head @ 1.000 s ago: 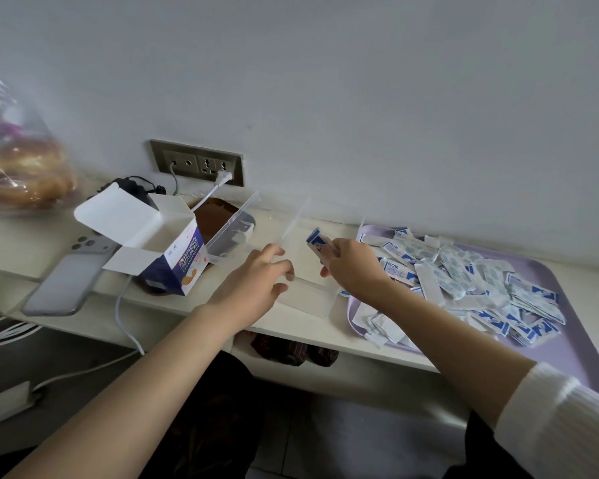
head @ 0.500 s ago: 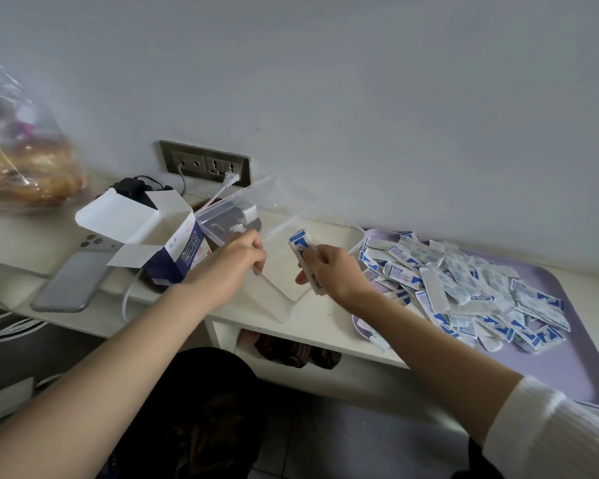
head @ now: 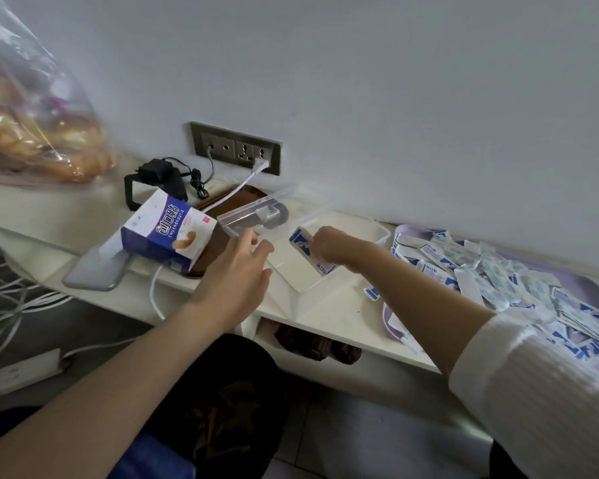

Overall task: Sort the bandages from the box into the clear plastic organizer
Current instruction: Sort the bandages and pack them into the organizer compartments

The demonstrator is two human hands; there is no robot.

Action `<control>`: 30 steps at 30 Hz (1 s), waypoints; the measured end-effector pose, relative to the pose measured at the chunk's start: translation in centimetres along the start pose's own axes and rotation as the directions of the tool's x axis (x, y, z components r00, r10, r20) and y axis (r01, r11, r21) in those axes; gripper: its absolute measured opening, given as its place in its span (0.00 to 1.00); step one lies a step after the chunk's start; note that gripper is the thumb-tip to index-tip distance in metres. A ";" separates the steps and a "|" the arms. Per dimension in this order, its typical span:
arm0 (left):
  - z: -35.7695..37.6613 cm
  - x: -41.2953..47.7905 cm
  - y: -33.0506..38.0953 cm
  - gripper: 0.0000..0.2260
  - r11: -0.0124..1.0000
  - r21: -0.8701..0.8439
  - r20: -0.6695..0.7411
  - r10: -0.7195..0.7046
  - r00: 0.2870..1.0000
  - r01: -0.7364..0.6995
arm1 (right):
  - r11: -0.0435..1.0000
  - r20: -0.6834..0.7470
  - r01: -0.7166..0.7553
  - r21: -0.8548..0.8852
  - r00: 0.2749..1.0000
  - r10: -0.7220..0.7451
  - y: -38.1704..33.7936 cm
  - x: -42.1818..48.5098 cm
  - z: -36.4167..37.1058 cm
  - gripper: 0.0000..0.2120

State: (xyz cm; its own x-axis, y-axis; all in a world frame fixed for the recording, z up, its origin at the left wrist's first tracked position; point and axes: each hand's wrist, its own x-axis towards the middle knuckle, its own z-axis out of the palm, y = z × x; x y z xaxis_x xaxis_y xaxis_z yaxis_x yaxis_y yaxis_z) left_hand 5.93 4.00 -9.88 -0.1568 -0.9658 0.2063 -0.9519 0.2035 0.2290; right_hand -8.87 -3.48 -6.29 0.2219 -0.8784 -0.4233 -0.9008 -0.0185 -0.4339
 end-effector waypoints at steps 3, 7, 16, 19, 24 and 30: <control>0.2 0.2 0.8 0.15 0.993 -0.110 0.045 -0.027 0.999 0.031 | 0.984 0.009 -0.003 -0.180 1.000 0.005 -0.6 0.8 0.3 0.09; 0.6 -0.1 0.7 0.16 0.989 -0.143 0.079 -0.024 0.997 0.035 | 0.967 0.077 -0.027 -0.253 0.996 0.048 -1.4 2.0 1.4 0.09; 0.0 0.1 0.3 0.22 0.977 -0.204 0.068 -0.043 0.997 0.056 | 0.997 0.252 -0.019 -0.070 0.967 0.036 -1.5 3.2 3.1 0.09; -0.2 0.1 0.5 0.27 0.964 -0.242 0.106 -0.089 0.990 0.112 | 0.990 0.193 -0.029 -0.138 0.980 0.055 -1.5 2.9 2.5 0.10; -0.3 0.2 0.6 0.27 0.966 -0.235 0.134 -0.078 0.988 0.108 | 0.995 0.283 -0.024 -0.099 0.958 0.051 -1.4 2.2 2.2 0.13; -0.3 0.2 0.4 0.26 0.974 -0.208 0.118 -0.063 0.991 0.087 | 0.993 0.271 0.010 -0.115 0.962 0.022 -1.6 2.1 2.4 0.14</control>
State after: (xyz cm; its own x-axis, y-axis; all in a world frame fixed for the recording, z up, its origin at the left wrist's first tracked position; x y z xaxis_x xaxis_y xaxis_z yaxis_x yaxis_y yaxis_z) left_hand 5.55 3.93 -9.46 -0.1264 -0.9889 0.0781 -0.8863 0.1479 0.4388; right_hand -6.11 -4.15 -8.35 0.2952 -0.7161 -0.6324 -0.9354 -0.0820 -0.3439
